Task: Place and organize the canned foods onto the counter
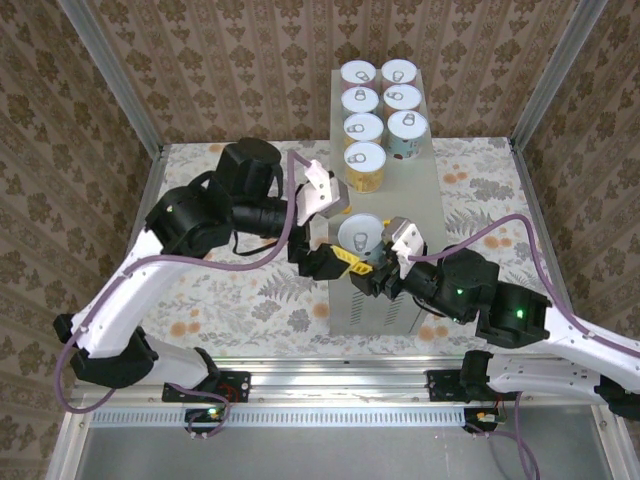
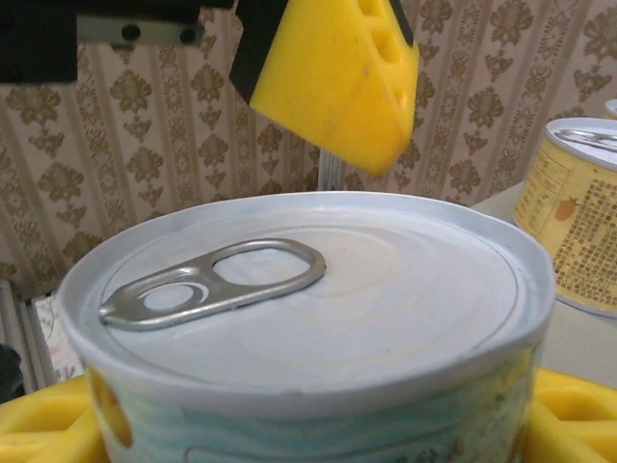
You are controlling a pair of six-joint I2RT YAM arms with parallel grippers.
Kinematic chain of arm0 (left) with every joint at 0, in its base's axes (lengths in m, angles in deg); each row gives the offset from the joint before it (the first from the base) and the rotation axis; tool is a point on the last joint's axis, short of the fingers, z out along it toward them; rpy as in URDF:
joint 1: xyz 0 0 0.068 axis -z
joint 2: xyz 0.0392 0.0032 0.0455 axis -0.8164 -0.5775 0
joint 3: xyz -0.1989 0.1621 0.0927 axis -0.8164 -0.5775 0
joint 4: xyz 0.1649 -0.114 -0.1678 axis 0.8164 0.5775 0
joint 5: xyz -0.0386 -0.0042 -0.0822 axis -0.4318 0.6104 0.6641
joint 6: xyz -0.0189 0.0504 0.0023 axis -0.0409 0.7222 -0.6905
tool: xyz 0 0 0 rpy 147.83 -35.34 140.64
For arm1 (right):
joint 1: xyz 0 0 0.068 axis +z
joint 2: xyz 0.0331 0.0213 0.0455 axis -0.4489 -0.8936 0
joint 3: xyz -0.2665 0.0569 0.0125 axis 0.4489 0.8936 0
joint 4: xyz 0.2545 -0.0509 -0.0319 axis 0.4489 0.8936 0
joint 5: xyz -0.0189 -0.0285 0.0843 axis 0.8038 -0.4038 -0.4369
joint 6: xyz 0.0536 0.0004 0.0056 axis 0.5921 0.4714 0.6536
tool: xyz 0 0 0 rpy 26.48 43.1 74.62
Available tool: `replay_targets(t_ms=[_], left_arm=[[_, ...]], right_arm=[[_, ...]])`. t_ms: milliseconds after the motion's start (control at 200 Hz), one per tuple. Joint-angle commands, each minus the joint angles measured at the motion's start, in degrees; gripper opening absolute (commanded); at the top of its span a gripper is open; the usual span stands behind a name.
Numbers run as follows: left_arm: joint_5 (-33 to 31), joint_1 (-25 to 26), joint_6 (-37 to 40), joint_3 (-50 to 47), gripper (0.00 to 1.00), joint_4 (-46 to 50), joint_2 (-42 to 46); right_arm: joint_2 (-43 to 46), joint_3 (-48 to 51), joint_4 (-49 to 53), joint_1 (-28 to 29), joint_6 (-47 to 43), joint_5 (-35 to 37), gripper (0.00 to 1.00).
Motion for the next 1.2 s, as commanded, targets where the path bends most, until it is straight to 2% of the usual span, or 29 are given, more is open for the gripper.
replay_targets(t_ms=[0, 225, 365, 520, 725, 865, 1020, 1195], left_arm=[[1.0, -0.5, -4.4, -2.9, 1.0, -8.1, 0.7], [-1.2, -0.5, -6.8, -6.0, 0.99, -13.1, 0.4], [0.6, -0.5, -7.9, -6.4, 0.9, -15.0, -0.4], [2.0, -0.5, -9.0, -6.3, 0.72, -16.2, -1.5], [3.0, -0.2, -9.6, -5.9, 0.64, -16.8, -2.3], [3.4, 0.1, -9.8, -5.8, 0.58, -17.4, -2.9], [3.0, 0.6, -10.0, -5.6, 0.58, -17.9, -3.7], [1.4, 1.9, -9.1, -5.0, 0.58, -18.3, -4.4]], right_arm=[[1.3, 1.0, -8.9, 0.0, 2.8, 3.8, 0.62], [1.9, 3.2, -11.6, 0.0, 3.3, 4.9, 0.63], [1.8, 3.4, -11.5, -0.1, 3.5, 5.8, 0.65], [2.7, 3.8, -10.4, 0.0, 3.7, 6.9, 0.68], [4.5, 4.7, -9.6, -0.1, 3.7, 8.0, 0.7], [5.2, 4.7, -8.1, -0.1, 3.6, 8.5, 0.78], [5.8, 3.8, -5.2, -0.1, 3.8, 9.2, 0.92], [7.3, 2.7, -0.4, -0.1, 4.6, 9.2, 0.98]])
